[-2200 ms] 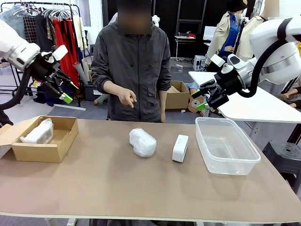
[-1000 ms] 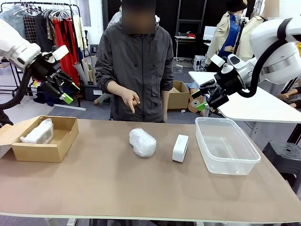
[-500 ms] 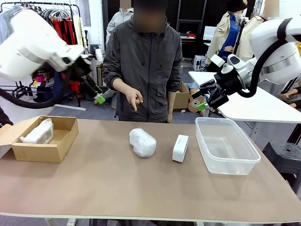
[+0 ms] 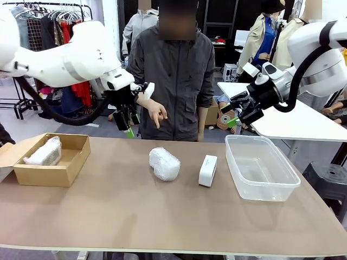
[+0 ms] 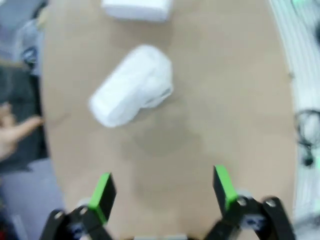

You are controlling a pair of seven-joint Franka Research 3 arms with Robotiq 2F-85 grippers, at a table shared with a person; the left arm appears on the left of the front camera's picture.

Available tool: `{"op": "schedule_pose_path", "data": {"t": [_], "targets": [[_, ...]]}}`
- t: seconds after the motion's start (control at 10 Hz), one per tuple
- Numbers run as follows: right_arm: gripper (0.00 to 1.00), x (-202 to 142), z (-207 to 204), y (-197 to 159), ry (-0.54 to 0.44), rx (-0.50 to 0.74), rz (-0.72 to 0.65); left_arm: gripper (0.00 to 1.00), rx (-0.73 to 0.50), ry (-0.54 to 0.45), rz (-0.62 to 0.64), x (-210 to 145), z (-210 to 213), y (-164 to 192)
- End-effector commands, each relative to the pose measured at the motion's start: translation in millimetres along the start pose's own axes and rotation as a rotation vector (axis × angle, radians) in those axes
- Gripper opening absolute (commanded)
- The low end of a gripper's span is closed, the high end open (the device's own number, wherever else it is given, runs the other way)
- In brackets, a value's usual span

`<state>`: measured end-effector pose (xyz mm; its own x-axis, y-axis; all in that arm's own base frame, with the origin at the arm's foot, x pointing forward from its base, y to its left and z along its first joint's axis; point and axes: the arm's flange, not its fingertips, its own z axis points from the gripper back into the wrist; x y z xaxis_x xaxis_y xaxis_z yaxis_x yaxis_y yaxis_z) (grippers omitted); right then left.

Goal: Separate and place wrapped and unwrapped clocks.
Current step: Pick up the Digital clock indicated by the person.

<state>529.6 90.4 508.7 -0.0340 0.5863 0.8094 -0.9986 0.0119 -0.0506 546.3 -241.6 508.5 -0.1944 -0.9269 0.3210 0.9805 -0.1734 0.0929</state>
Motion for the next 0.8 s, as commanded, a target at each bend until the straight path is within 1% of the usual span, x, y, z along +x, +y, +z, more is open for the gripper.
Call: {"op": "schedule_pose_path", "data": {"t": [0.0,0.1,0.2,0.4,0.5,0.6,0.7], "targets": [[1.00,0.8,1.4,0.7,0.005,0.004,0.006,1.00,-0.066,0.035,-0.274,5.1,7.8,31.6],[1.00,0.8,1.4,0.7,0.005,0.004,0.006,1.00,-0.132,0.034,-0.376,9.8,2.0,48.6],[1.00,0.8,1.4,0.7,0.005,0.004,0.006,1.00,-0.167,0.043,-0.479,14.4,-4.7,64.0],[1.00,0.8,1.4,0.7,0.005,0.004,0.006,1.00,-0.194,0.064,-0.679,26.9,-18.4,80.9],[1.00,0.8,1.4,0.7,0.005,0.004,0.006,1.00,-0.234,0.064,-0.731,34.0,-27.7,85.4],[1.00,0.8,1.4,0.7,0.005,0.004,0.006,1.00,-0.260,0.047,-0.733,42.4,-36.8,88.3],[1.00,0.8,1.4,0.7,0.005,0.004,0.006,1.00,-0.247,0.026,-0.706,51.8,-42.4,85.9]]}}
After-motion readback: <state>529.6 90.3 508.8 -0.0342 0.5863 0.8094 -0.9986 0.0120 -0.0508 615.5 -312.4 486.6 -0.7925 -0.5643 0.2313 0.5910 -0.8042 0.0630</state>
